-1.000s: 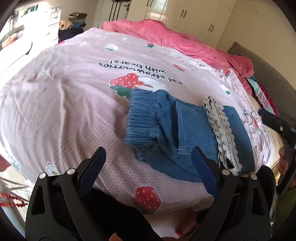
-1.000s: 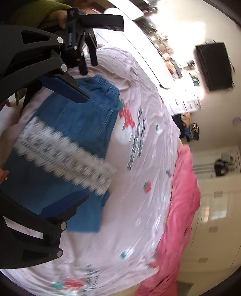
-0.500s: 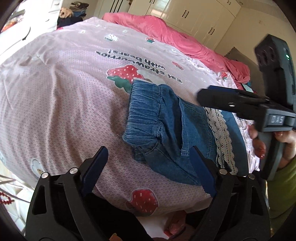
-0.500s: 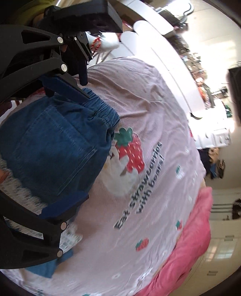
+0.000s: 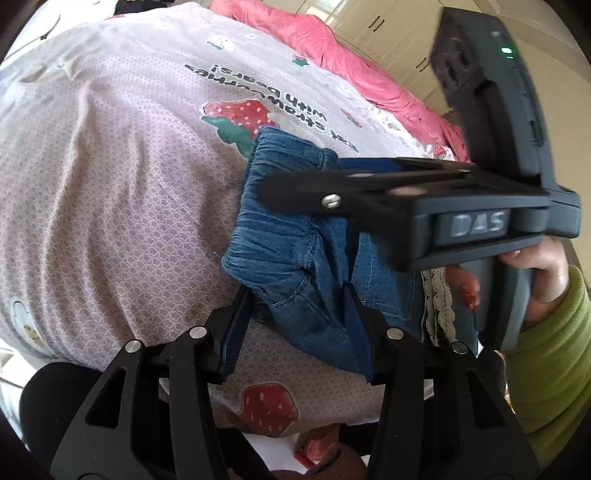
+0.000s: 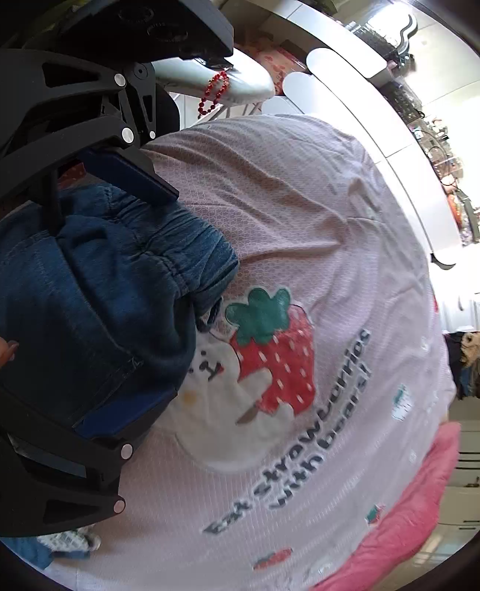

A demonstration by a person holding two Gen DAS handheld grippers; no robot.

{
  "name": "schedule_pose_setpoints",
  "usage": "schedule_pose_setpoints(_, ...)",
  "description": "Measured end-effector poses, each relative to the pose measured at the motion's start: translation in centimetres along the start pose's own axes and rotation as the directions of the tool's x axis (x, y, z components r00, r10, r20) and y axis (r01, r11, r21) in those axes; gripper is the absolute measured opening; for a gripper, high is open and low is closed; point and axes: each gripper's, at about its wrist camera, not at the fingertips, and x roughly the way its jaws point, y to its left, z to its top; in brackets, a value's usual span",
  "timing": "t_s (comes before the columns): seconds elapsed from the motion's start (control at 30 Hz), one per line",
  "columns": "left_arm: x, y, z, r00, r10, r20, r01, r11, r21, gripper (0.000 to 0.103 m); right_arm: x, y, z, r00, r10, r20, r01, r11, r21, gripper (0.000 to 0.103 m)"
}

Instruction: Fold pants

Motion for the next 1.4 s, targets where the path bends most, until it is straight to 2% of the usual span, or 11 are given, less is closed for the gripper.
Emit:
schedule_pose_setpoints(0.2,0.3,0.1,0.2,1.000,0.001,-0.003,-0.001,1.000,-0.003,0.041,1.5,-0.2,0.1,1.000,0.015,-0.004,-0.015,1.000,0.004,0.095)
schedule_pose_setpoints(0.23,0.4,0.1,0.3,1.000,0.001,-0.002,-0.002,1.000,-0.003,0.041,1.6,-0.1,0.1,1.000,0.016,0.005,-0.016,1.000,-0.001,0.092)
schedule_pose_setpoints(0.3,0.5,0.1,0.3,1.000,0.001,-0.002,-0.001,1.000,-0.004,0.041,1.9,0.1,0.0,1.000,0.016,0.013,-0.016,1.000,-0.009,0.082)
schedule_pose_setpoints(0.33,0.6,0.2,0.4,1.000,0.000,-0.002,0.000,1.000,-0.005,0.041,1.9,0.2,0.0,1.000,0.020,0.017,-0.020,1.000,-0.012,0.071)
schedule_pose_setpoints(0.4,0.8,0.3,0.6,1.000,0.001,-0.003,-0.001,1.000,-0.005,0.041,1.7,0.4,-0.2,0.999,0.025,0.031,-0.024,0.999,-0.026,0.059)
schedule_pose_setpoints(0.53,0.8,0.1,0.7,1.000,0.004,-0.001,-0.004,1.000,0.003,0.045,0.6,0.1,-0.7,0.997,0.046,0.068,-0.046,0.999,-0.010,0.043)
schedule_pose_setpoints(0.63,0.5,-0.6,0.5,1.000,0.013,0.009,-0.013,1.000,0.026,0.048,-1.1,-0.7,-1.4,0.990,0.083,0.110,-0.085,0.996,0.018,0.034)
schedule_pose_setpoints(0.77,0.4,-1.4,0.6,1.000,0.012,0.014,-0.012,1.000,0.024,0.048,-3.6,-1.8,-2.6,0.974,0.142,0.174,-0.155,0.986,0.058,0.031)
schedule_pose_setpoints(0.93,0.1,-4.2,0.9,0.999,-0.045,0.010,0.044,0.997,0.059,0.048,-7.2,-3.0,-4.5,0.952,0.170,0.253,-0.195,0.978,0.075,0.031)
schedule_pose_setpoints(1.17,0.8,-9.7,0.7,0.997,-0.076,-0.015,0.077,0.984,0.159,0.048,-11.9,-7.0,-8.8,0.925,0.148,0.351,-0.211,0.966,0.147,0.031)
schedule_pose_setpoints(1.4,3.2,-14.7,0.0,0.994,-0.080,-0.073,0.096,0.965,0.244,0.048,-14.7,-10.8,-13.9,0.902,0.120,0.416,-0.228,0.948,0.222,0.031)
